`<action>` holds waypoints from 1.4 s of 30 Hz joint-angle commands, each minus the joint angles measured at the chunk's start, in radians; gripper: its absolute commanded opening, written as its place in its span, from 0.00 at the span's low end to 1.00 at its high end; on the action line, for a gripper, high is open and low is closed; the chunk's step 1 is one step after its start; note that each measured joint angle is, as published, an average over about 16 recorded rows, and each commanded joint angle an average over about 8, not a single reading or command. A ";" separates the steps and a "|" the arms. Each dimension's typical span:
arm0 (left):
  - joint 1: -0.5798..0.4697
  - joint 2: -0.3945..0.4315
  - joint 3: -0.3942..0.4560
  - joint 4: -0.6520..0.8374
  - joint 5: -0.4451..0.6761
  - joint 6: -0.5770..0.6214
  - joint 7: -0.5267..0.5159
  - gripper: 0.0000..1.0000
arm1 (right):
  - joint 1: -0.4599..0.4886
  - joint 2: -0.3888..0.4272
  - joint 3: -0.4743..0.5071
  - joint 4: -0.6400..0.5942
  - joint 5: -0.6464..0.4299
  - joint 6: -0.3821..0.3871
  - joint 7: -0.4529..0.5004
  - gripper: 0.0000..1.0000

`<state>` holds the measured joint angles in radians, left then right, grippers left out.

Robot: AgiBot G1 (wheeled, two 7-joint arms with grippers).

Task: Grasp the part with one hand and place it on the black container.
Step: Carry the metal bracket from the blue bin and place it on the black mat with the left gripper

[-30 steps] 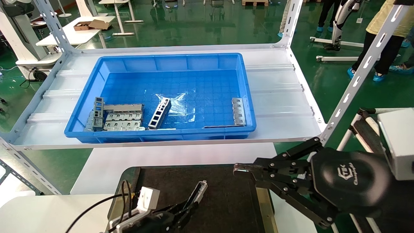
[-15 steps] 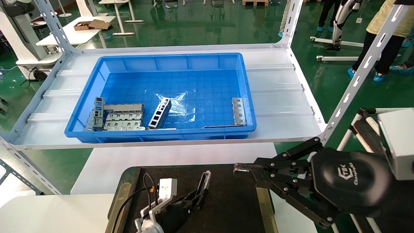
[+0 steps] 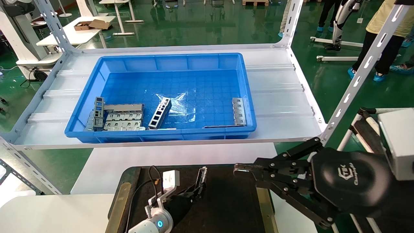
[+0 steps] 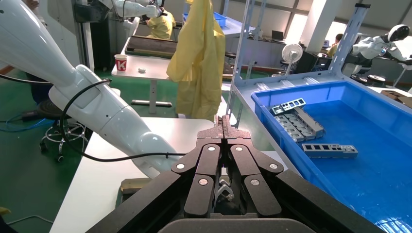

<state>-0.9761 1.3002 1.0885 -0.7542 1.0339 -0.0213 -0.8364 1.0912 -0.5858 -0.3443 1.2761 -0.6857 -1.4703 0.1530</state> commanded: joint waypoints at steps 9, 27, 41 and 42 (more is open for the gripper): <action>-0.019 0.020 0.070 0.032 -0.073 -0.062 -0.036 0.58 | 0.000 0.000 0.000 0.000 0.000 0.000 0.000 0.63; -0.049 -0.006 0.199 -0.029 -0.217 -0.154 -0.014 1.00 | 0.000 0.000 -0.001 0.000 0.000 0.000 0.000 1.00; -0.080 -0.233 0.262 -0.349 -0.193 -0.109 0.071 1.00 | 0.000 0.000 -0.001 0.000 0.001 0.000 0.000 1.00; -0.079 -0.258 0.261 -0.380 -0.186 -0.092 0.075 1.00 | 0.000 0.000 -0.001 0.000 0.001 0.000 0.000 1.00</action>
<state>-1.0531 1.0457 1.3408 -1.1243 0.8478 -0.1030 -0.7625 1.0914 -0.5855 -0.3451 1.2761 -0.6852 -1.4700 0.1526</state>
